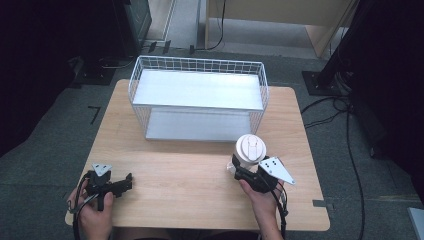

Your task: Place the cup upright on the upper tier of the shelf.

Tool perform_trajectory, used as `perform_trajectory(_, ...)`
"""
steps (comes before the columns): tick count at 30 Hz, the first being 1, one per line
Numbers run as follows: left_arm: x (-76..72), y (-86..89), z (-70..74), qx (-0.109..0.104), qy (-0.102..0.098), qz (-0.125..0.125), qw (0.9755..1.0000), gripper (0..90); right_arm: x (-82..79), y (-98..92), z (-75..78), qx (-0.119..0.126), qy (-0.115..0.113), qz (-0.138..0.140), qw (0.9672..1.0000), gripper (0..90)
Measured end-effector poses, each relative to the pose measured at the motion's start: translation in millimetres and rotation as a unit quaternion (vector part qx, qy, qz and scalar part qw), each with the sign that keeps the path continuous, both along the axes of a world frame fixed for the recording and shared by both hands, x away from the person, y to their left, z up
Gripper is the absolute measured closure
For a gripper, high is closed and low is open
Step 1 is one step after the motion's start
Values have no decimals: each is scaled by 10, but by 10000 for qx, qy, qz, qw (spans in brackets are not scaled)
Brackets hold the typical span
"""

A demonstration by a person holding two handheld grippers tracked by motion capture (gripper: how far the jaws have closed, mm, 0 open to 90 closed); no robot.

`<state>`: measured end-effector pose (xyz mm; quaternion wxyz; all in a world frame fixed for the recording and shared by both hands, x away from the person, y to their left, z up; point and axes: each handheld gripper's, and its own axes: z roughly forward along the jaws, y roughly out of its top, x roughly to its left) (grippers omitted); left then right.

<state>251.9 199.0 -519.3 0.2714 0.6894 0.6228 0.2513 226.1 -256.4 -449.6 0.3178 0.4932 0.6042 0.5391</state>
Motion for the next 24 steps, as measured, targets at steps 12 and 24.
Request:
perform_trajectory(12, 1, -2, -1, -8, -11, 9, 10000, 0, 54, 170, 367, -133, -344, 83, 9993, 158)
perform_trajectory(24, 1, 0, 0, 3, -6, 3, 10000, 0, 156, 322, 751, -177, -688, 164, 9973, 158)
